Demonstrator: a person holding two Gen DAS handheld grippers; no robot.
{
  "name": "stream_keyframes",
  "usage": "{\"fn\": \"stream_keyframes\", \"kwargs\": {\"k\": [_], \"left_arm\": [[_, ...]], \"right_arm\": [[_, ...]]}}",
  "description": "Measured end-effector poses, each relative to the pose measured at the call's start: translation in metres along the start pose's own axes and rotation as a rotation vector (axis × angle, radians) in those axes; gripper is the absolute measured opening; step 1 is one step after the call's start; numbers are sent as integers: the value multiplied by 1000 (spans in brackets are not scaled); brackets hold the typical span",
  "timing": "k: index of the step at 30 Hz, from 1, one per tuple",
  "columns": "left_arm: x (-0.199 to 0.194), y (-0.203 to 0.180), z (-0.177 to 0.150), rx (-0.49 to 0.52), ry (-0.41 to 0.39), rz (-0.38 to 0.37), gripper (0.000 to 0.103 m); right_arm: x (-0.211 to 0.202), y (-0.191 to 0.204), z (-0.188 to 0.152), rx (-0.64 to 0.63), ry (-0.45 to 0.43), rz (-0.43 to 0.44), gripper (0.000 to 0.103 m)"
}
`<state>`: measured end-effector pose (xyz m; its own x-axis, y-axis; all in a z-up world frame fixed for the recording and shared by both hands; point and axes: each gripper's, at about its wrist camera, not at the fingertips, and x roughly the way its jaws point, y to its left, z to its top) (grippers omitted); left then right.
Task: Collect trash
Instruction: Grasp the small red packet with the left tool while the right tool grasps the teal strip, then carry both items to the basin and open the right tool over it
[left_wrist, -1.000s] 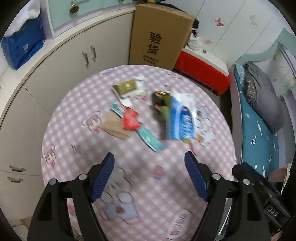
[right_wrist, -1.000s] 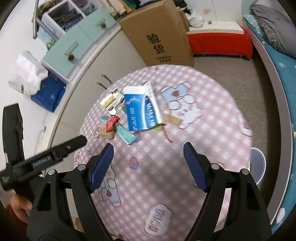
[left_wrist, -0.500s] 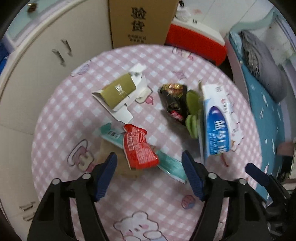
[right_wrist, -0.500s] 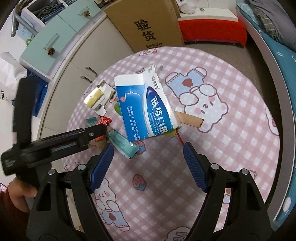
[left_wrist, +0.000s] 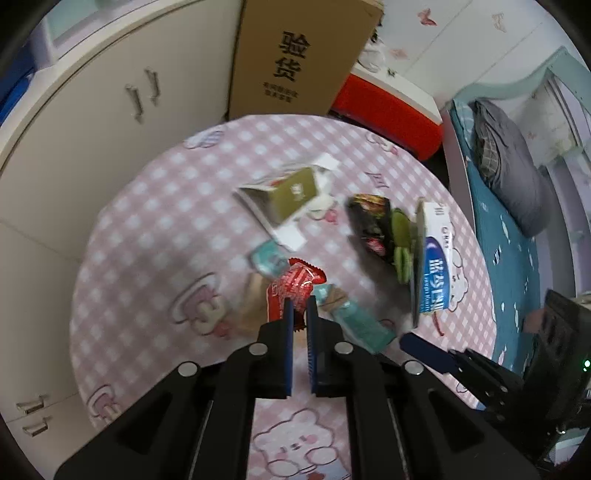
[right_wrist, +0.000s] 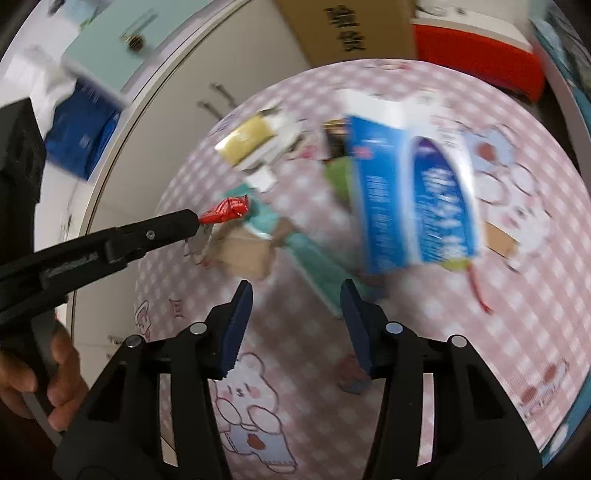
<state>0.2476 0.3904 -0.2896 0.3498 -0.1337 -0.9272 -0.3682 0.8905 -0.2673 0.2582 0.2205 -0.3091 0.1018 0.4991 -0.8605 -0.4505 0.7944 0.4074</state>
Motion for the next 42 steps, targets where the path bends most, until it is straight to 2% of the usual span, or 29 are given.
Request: {"fn": "stream_keyframes", "kwargs": {"k": [4,9,13,16,17,18,19,30,38,42], "left_arm": [[-9,21,-11,-51,-11,-9,6],[-12,31,-22,-77,-12,-16,6],[-13,28,-25,-66,-22,-13,6],[-15,26,-25,-68,-27,-10,6],[-16,24,-25,-64,-32,-6,6],[-17,22,-24,-63,-34,-6,6],[-18,19,-24,-57,-40,-6,6],[-43,-37,-35,-3,-127,7,6],[-67,-110,-70,20,-186,-18,6],[-72,-157,-92,51,-198,-47,6]], "right_arm": [[14,18,10,-95,-21,-54,49],[39,16,22,-148,-14,-140,47],[49,18,22,-188,6,-159,38],[54,26,21,-237,31,-167,28],[54,25,20,-237,44,-155,19],[53,25,18,-235,53,-140,14],[52,24,17,-233,59,-126,13],[-25,-9,1,-84,-19,102,12],[-95,-61,-30,-3,-79,187,12],[-135,-91,-49,6,-120,179,12]]}}
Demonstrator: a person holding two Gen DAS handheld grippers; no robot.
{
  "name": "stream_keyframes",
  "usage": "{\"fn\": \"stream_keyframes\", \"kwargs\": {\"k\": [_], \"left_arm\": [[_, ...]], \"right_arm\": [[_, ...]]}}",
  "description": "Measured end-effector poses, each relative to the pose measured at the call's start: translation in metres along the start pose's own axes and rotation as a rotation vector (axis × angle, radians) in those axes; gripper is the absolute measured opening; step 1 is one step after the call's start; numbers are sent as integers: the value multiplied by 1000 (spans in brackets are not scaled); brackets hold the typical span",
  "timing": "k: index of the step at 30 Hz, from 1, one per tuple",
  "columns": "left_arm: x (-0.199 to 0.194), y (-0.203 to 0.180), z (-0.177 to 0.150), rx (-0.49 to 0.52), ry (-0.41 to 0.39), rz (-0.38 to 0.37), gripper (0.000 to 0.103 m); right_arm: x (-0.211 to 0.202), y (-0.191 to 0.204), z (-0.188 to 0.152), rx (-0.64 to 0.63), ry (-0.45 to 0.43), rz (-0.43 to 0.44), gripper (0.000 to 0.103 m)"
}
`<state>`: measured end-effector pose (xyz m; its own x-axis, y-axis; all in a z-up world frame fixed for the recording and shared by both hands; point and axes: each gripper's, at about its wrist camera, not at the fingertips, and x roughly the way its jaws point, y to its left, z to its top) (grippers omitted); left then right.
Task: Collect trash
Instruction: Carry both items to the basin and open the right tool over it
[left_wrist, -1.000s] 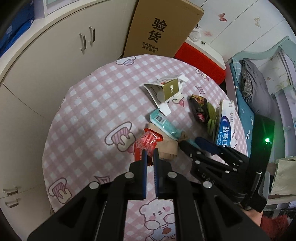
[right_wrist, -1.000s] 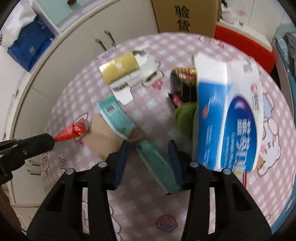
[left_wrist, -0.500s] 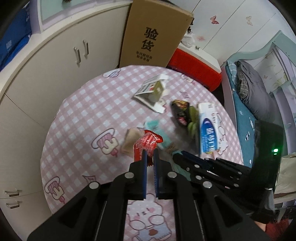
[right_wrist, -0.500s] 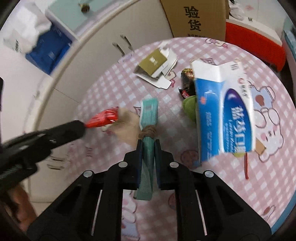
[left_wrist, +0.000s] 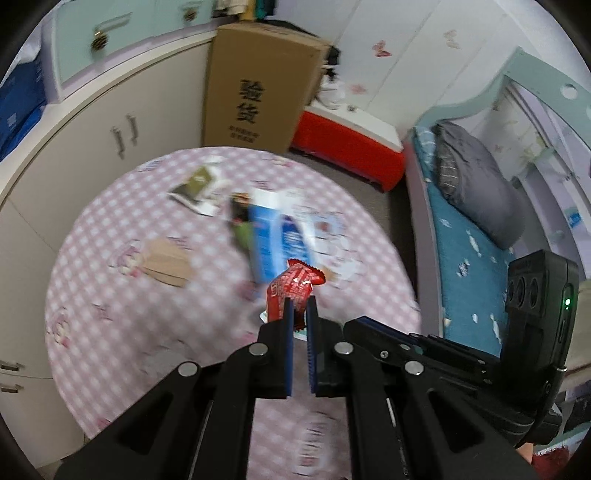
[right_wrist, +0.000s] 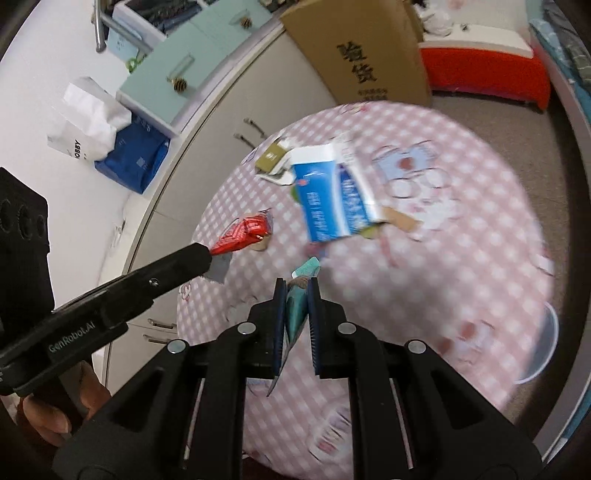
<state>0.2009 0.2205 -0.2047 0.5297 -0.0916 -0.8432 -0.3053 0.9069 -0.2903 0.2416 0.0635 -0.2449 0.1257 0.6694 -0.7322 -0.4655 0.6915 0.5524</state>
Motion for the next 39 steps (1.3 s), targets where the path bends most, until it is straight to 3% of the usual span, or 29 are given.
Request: {"fn": "stream_keyframes", "kwargs": {"k": [15,22,23,25,26,27,39], "left_arm": [[31,-219,-62,259,37,-207,6],[53,-286,-77,352,68,-269,6],[56,-294,-79,366,72,-272,6],[62,-306,-80,384,78,-274,6],[65,-311,-80,392,84,-272,6],[68,-315,-80,401,88,-267,6],[100,-346,-79,477,156,-240,6]], "right_arm": [[-177,-139,-74,195,-238,-232,12],[-228,-191,-99,287,-322,-335,12],[-233,-199,-100,301,-343,-325,14],[-238,-216,-98,324,-388,-304,33],[-239,-223,-97,329,-399,-328,67],[-239,-227,-97,328,-408,-336,71],[-258,-259,-119,444,-417,-386,72]]}}
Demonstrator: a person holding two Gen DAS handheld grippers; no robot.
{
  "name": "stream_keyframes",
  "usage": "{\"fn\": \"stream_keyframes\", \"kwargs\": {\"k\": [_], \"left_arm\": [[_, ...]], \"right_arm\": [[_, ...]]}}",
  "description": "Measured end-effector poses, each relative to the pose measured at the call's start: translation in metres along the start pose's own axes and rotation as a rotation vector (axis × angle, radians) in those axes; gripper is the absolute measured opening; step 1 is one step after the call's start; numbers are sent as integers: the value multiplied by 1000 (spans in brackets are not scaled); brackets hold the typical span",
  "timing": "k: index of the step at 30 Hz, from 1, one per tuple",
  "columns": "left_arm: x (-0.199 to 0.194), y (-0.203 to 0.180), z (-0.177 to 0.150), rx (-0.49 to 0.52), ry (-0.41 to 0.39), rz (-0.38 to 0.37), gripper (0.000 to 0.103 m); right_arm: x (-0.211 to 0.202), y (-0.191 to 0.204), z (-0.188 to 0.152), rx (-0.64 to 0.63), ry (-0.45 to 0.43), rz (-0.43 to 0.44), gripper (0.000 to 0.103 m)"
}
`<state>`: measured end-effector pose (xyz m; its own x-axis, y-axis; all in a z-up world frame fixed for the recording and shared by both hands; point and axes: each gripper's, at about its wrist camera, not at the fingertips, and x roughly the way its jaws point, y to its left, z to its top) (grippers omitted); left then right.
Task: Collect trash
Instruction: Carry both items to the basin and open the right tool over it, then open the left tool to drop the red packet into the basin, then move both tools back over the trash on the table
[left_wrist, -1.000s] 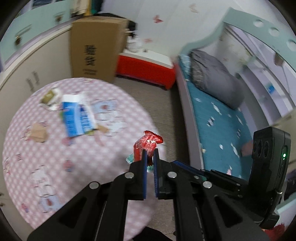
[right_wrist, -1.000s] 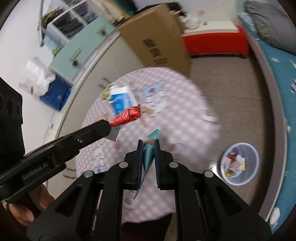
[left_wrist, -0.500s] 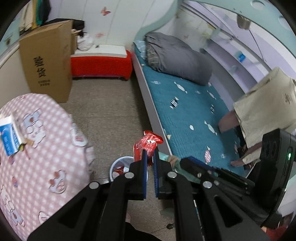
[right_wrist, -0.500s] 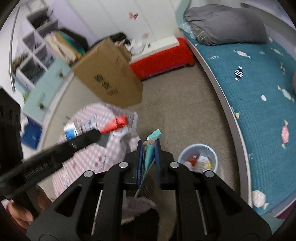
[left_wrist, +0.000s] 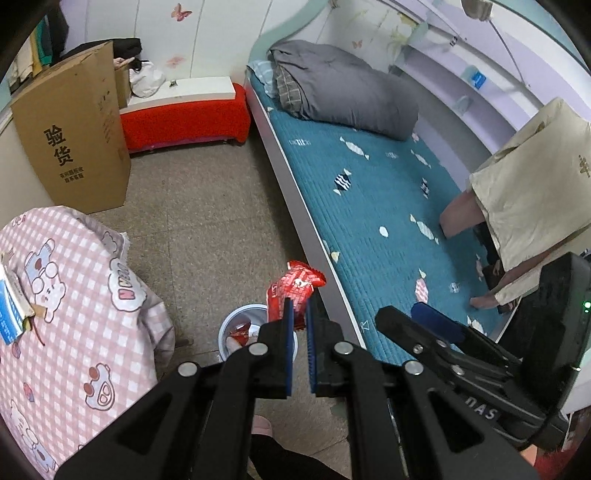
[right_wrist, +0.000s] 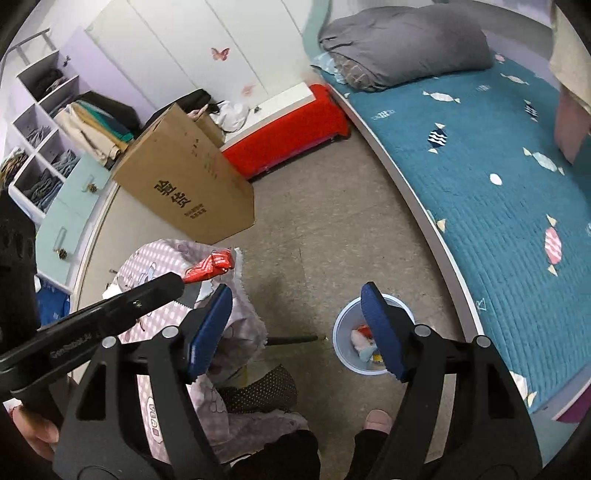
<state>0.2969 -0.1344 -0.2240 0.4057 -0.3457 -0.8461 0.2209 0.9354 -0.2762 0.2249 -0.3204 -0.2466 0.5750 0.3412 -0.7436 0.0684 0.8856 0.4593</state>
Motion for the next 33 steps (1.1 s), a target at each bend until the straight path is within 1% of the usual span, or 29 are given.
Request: {"fn": "stream_keyframes", "kwargs": {"k": [8,12,14,17,19,20,21,22,23,25,29,33], "left_arm": [[14,-14,9,53,24,-13,6],[19,-20,11,76,34,-16,6],[20,-22,12,88,36,-18,6],[21,-25,14,102,41,-27,6],[21,-29,15,110,40,-28,8],[22,-29,15,111,47,-32,20],[25,-28,16,107,59,-31,44],[27,-24,16,85,65,17,56],[26,-20,16,68,61,28,69],[22,-12,16,34,50,-9,71],[16,-10,11,36,42,15,72],[4,-7,1,28,15,45,74]], "right_arm": [[-7,-11,3,34,-17,-50,75],[-9,-11,2,40,-23,-65,76],[-11,-12,2,41,-25,-95,77],[-12,-15,1,59,-27,-103,77],[-15,-15,0,65,-34,-109,77],[-16,-15,-1,65,-37,-114,77],[-17,-14,-2,66,-40,-119,77],[-19,-16,-3,74,-47,-127,77],[-20,-17,-4,81,-47,-125,78],[-22,-18,-5,81,-43,-128,78],[-24,-12,-8,67,-47,-122,78],[-25,0,-11,40,-48,-105,78]]}}
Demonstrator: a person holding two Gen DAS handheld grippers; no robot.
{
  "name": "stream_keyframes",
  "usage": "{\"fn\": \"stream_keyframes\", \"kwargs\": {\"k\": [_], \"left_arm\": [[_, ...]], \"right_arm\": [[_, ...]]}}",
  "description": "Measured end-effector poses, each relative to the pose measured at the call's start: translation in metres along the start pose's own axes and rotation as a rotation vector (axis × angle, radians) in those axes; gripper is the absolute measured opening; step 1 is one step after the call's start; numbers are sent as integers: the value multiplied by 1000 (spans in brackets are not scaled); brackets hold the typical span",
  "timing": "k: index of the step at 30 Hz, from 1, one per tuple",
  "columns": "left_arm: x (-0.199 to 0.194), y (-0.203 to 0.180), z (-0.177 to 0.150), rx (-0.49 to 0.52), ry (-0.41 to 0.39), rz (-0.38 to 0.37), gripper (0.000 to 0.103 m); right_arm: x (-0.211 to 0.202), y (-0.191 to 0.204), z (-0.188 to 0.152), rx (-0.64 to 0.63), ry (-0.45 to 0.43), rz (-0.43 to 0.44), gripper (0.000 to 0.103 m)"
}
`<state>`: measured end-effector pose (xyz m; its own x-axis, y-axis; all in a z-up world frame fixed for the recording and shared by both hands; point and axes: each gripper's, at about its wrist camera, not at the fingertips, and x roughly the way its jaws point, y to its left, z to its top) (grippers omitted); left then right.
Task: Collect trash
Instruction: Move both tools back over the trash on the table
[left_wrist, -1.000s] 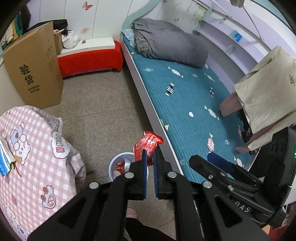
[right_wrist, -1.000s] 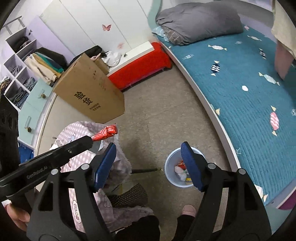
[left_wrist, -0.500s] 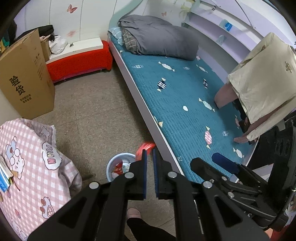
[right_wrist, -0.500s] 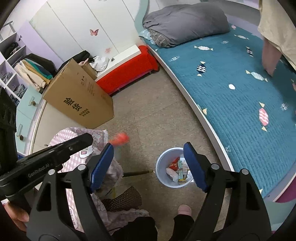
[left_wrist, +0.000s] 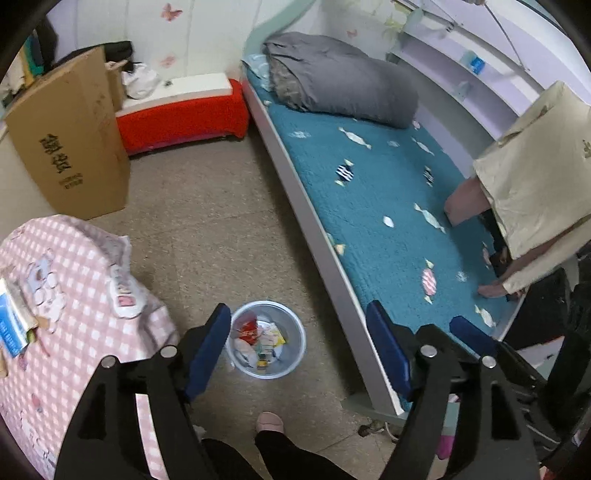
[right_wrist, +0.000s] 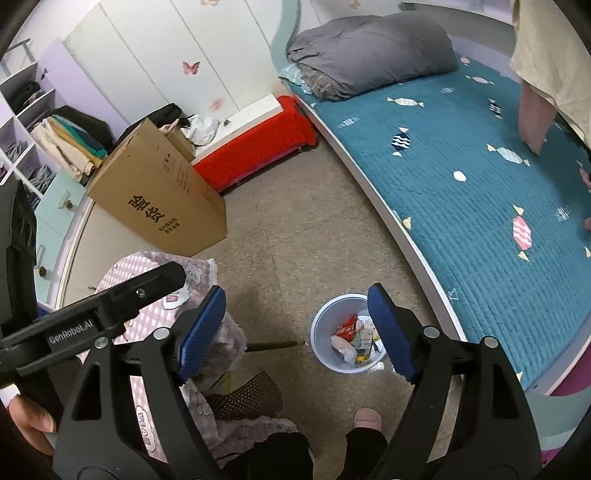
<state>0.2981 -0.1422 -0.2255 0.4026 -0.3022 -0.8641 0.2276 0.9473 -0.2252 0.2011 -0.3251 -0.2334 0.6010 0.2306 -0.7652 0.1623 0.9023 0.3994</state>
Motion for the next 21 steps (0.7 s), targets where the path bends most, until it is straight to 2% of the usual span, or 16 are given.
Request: {"fn": "stream_keyframes", "kwargs": {"k": [6,12,18,21], "left_arm": [[-26,31,-19,-61,-30,47,75],[-70,87,-44,-187,-84,130,75],[-121,176,-81,-362,-134,242,77],[-138,227,-102,-445,-123,293,77]], "right_arm": [[3,31,-7,-55,19,59,79],[15,96,-16,-172,61,158,79],[41,188,-49,-350,142,256,79],[57,237,-71,-413,192,292,80]]}}
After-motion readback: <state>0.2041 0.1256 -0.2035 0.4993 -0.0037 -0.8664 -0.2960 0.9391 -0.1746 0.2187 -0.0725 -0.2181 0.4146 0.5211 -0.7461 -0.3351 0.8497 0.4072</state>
